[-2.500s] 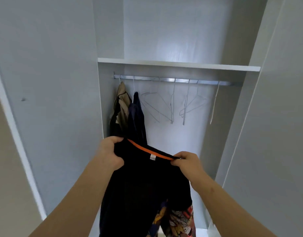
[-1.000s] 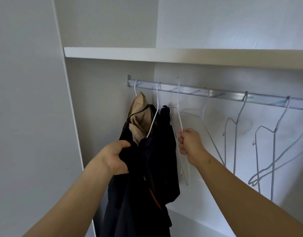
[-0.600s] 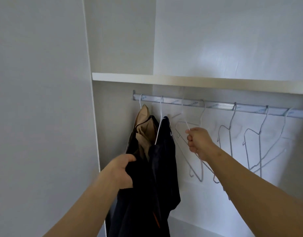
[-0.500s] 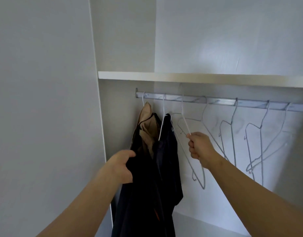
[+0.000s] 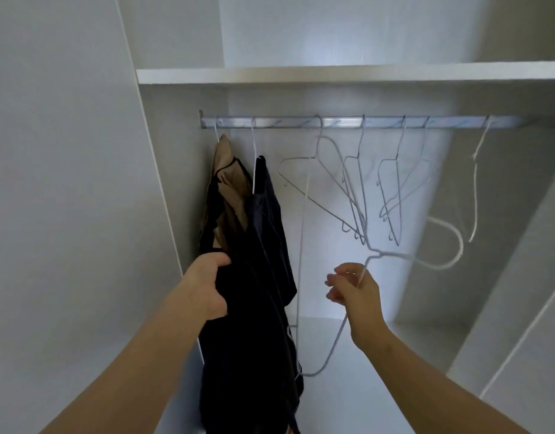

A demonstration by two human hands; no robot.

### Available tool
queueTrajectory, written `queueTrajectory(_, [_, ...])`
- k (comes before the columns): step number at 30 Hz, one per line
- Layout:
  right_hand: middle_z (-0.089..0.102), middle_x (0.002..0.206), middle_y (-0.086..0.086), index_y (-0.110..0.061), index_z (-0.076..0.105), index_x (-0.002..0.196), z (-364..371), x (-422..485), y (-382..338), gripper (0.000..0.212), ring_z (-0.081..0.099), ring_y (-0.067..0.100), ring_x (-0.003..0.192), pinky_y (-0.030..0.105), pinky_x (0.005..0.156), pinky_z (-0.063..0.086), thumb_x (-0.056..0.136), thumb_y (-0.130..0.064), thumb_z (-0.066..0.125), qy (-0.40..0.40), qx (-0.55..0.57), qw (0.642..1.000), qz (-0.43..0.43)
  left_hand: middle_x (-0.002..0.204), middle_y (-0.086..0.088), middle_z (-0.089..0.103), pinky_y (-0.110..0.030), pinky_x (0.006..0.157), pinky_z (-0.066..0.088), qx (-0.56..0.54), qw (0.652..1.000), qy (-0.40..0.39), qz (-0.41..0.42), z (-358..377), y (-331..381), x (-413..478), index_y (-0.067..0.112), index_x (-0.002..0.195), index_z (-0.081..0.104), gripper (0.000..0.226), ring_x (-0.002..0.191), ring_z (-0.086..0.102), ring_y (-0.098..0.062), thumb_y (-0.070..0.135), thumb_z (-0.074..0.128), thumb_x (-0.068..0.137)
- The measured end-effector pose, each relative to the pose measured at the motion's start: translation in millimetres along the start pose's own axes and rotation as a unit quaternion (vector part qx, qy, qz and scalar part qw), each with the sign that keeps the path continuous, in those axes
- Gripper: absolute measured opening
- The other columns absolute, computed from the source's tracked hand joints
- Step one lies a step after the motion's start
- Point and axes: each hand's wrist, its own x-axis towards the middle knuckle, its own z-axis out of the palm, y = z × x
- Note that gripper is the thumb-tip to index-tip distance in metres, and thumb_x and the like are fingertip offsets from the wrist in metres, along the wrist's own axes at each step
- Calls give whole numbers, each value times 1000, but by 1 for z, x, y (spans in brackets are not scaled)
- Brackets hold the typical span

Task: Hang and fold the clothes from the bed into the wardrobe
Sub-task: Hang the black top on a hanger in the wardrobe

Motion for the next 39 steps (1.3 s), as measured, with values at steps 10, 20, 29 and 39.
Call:
queueTrajectory(10, [29,36,-12,-15,63,73,-41,-21,-3,32,25,3,32,14,35,24,97,-28,46,50,-5,999,-16,57,-4,37,-22,40,39,-29,997,63,20,6,-33,-7,15,60,31,21,45,36,-20,11,42,78])
queueTrajectory(20, [25,39,-8,-16,69,58,-67,-24,-26,37,19,8,34,13,36,20,92,-21,54,-192,0,980,45,67,-10,49,-29,51,39,-21,988,118,96,1,-23,-2,10,67,50,34,56,46,-25,17,36,96])
queueTrajectory(29, [28,37,-3,-19,48,39,-69,-27,-35,53,19,12,34,14,38,20,91,-10,52,-221,-108,968,38,73,-12,47,-30,60,36,26,966,189,177,-15,-17,7,5,77,50,25,60,42,-23,19,37,93])
queueTrajectory(39, [29,35,-5,-12,46,50,-56,-38,-46,45,21,9,30,14,36,19,94,-11,46,-231,-111,963,80,101,-17,47,-33,68,38,556,697,239,385,19,-45,-4,9,123,37,27,75,46,-29,21,35,98])
